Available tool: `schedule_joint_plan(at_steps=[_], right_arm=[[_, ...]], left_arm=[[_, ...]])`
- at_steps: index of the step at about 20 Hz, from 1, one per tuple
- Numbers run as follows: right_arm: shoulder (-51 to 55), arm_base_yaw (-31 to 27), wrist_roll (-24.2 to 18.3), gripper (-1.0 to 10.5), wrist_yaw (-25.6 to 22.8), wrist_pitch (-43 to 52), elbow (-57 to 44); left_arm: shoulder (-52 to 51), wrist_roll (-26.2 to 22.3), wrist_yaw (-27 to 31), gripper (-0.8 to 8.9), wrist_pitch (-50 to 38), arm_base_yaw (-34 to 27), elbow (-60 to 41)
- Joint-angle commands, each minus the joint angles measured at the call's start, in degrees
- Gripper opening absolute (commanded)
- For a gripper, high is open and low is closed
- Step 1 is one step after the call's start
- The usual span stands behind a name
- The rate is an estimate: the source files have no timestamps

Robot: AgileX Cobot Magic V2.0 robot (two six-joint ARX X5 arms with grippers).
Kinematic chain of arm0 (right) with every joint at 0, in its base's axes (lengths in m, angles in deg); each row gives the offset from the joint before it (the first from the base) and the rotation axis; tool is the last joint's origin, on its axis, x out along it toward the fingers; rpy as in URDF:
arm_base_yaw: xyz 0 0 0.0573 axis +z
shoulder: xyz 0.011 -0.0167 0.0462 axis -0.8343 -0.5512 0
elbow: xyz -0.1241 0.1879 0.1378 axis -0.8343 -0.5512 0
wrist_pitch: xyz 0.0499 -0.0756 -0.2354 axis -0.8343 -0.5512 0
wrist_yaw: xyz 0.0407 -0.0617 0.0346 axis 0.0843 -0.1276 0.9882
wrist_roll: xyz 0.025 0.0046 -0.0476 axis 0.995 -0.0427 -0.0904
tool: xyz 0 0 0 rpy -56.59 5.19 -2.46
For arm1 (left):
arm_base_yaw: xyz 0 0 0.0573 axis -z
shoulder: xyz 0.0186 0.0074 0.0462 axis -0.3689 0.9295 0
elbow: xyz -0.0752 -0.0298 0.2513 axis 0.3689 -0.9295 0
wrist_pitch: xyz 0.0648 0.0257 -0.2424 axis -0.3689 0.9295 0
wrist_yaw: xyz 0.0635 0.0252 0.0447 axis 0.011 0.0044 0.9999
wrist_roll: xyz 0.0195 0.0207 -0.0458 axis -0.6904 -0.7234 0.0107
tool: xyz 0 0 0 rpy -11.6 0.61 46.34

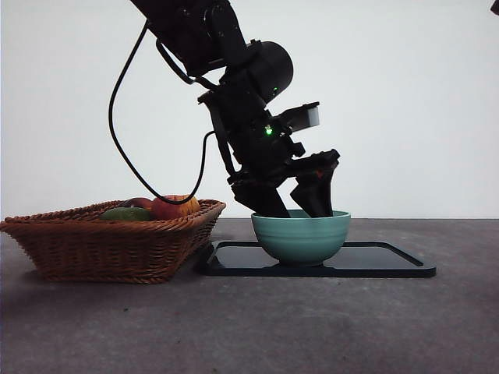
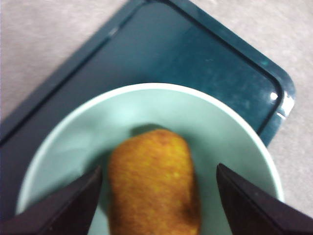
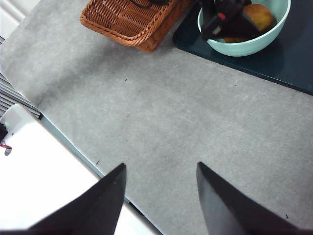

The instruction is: Pick up the wifruite, put it on the bowl, pick up the plate, put it on desk

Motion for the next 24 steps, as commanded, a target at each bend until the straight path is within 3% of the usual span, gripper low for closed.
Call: schedule_joint_plan(at_steps=[1,7,14,19,22,24], right_arm=[[-0.11,0.26,-0.68,2.3,0.02,0.24,0.28],[-0.11,0.24,-0.68,2.3,0.02,0.22,0.28],[-0.11,0.24,-0.85,2.3,0.02,0.22,0.28],[-0.11,0.24,-1.11,2.3,0.02,0.26,0.28],[-0.11,0.24,-1.11,2.3,0.0,0.31,0.28],[-0.11,0.24,-1.16,2.3,0.0,0.74,0.28]], left_arm=[[2.23,-0.9,-0.13,3.69,-0.2,0.76,1.55],[2.25,-1.25,-0.09,1.38,-0.37,1.05,1.55],[-3.34,0.17,-0.13,1.22,-0.33,0.59,1.75],[-17.55,8.92,-0.13,1.22,2.08,-1.29,1.75],[-27.61,15.1,-0.13,1.22,9.09,-2.19,1.75],[-33.03,16.44,-0.02,1.22,14.23,-2.78,1.75]])
